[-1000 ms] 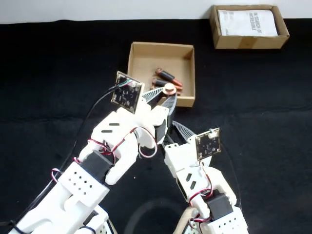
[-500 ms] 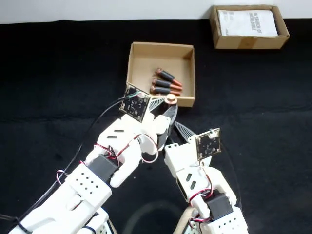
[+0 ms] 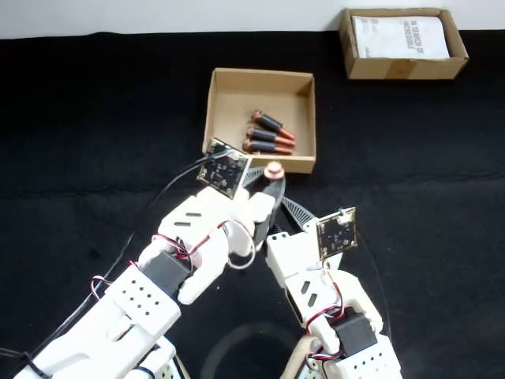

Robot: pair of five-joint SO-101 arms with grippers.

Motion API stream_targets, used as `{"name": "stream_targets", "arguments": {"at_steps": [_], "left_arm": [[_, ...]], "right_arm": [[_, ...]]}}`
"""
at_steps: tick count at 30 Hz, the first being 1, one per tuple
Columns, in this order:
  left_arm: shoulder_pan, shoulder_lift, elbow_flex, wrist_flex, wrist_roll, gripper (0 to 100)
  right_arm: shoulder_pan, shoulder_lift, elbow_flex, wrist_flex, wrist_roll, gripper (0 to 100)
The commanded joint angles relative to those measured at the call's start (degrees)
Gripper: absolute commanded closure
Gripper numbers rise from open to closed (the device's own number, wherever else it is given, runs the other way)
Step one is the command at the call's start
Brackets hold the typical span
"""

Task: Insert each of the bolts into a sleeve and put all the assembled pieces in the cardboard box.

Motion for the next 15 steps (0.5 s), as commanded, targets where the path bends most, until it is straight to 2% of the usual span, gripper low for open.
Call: {"name": "stream_targets", "arguments": {"at_steps": [1,7,10,15], "left_arm": [[0.57,-0.66,-4.26,9.76,-0.44,96],[0.57,-5.58,-6.55,25.41,-0.26,80],[1.36,-10.68,-6.64,29.36,-0.44,79],[5.85,-20.97,-6.46,41.67,-0.53,79]], "right_arm": [[-0.13,-0.31,-2.33,-0.04,-0.09,99.1],[-0.13,-0.31,-2.07,-0.04,-0.09,99.1],[-0.04,-0.22,-1.89,-0.04,-0.09,99.1],[-0.04,-0.22,-2.33,-0.04,-0.09,99.1]]}}
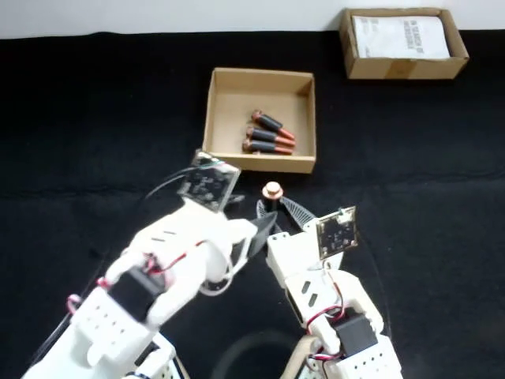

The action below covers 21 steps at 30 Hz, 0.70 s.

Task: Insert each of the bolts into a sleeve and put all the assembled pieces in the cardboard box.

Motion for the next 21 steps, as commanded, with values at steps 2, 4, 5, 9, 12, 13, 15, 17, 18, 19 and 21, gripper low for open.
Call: {"name": "stream_targets", "arguments": {"at_steps": [2,4,5,9,12,13,15,17,18,19,21], "left_arm": [[5.14,-9.19,-1.1,10.11,-0.44,81],[5.58,-12.44,-0.04,12.4,-0.44,87],[5.41,-14.11,0.75,13.01,-0.44,91],[3.65,-20.97,5.05,14.42,-0.44,98],[-1.36,-27.03,7.69,14.59,-0.44,99],[-3.91,-29.14,8.4,14.59,-0.44,99],[-9.01,-32.66,9.71,14.59,-0.62,99],[-13.14,-35.56,11.56,14.59,-3.87,99],[-15.08,-36.18,12.26,14.68,-6.15,99],[-17.19,-36.26,12.88,14.59,-8.0,99],[-21.49,-36.0,13.76,14.59,-9.58,99]], "right_arm": [[0.4,-0.31,-2.42,-0.13,-0.18,99.1],[1.19,-0.31,-3.47,-0.13,-0.18,99.1],[1.8,-0.22,-4.44,-0.04,-0.18,99.1],[2.68,-0.04,-9.54,0.48,-0.18,99.1],[2.68,4.0,-15.08,2.95,1.23,99.1],[2.77,6.29,-17.45,3.56,1.23,99.1],[2.77,11.82,-22.81,4.97,1.32,99.1],[2.77,18.07,-28.26,5.85,1.32,99.1],[2.77,21.32,-30.99,6.11,1.32,99.1],[2.77,24.66,-33.8,6.46,1.32,99.1],[2.68,31.52,-39.69,7.96,1.49,99.1]]}}
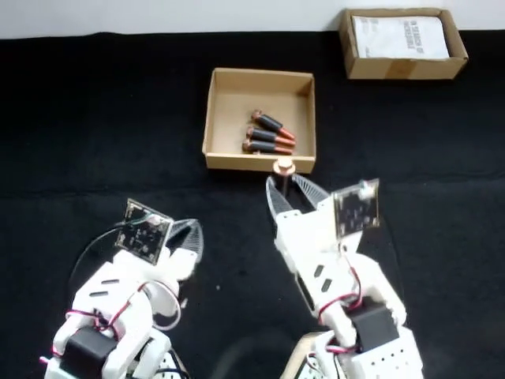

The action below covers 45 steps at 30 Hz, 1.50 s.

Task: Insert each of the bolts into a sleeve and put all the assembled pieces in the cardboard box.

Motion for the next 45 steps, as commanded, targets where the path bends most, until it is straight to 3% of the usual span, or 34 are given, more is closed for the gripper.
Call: {"name": "stream_targets", "arguments": {"at_steps": [1,7,19,25,36,45], "left_arm": [[-7.78,-0.75,0.84,0.26,-2.37,99],[-16.31,-0.75,5.85,0.18,-2.55,99],[-26.07,-0.75,13.23,0.0,-2.11,99],[-31.69,-0.75,18.24,-3.69,5.19,99],[-32.22,-0.57,25.89,-9.05,8.26,99],[-34.24,-0.57,25.89,-9.14,8.26,99]], "right_arm": [[0.66,12.26,-13.41,1.98,1.14,99.1],[0.66,32.92,-31.34,9.27,11.96,99.1],[4.62,61.76,-56.04,16.13,43.08,99.1],[6.9,72.31,-64.84,16.13,53.63,99.1],[8.22,95.6,-81.01,15.25,61.01,99.1],[7.78,114.42,-92.53,13.32,61.36,97.2]]}}
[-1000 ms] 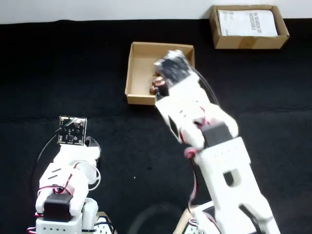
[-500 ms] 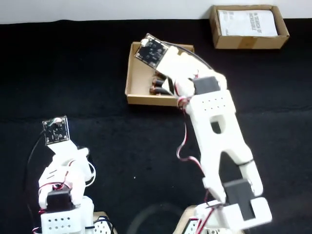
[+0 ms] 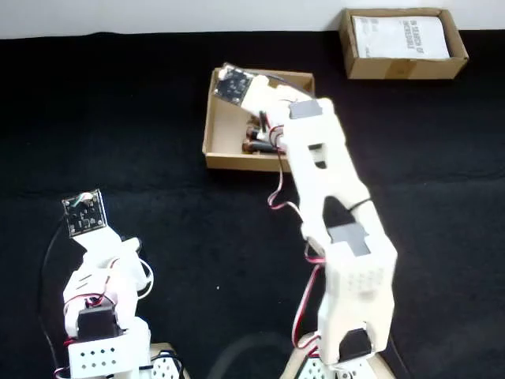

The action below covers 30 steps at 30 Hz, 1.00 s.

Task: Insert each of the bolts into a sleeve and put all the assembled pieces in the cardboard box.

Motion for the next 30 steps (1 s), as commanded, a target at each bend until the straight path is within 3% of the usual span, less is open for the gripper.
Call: {"name": "stream_targets", "arguments": {"at_steps": [1,4,8,13,21,30], "left_arm": [[-0.66,-0.4,1.01,-1.14,0.44,99],[-0.66,-0.4,1.01,-1.14,0.44,99],[-0.66,-0.4,1.01,-1.14,0.44,99],[-0.66,-0.4,1.01,-1.14,0.44,99],[-0.66,-0.31,1.01,-1.14,0.44,99],[-0.84,-0.31,1.01,-1.05,0.44,99]], "right_arm": [[0.04,3.91,-6.46,-1.19,1.05,95.0],[0.04,7.34,-7.69,-1.1,0.62,88.5],[-0.57,8.04,-7.96,-0.84,0.53,87.2],[-1.36,4.44,-11.12,8.31,0.0,87.2],[-2.42,-8.75,-21.14,24.04,-21.63,87.2],[-2.42,-25.63,-26.33,41.89,-36.84,87.2]]}}
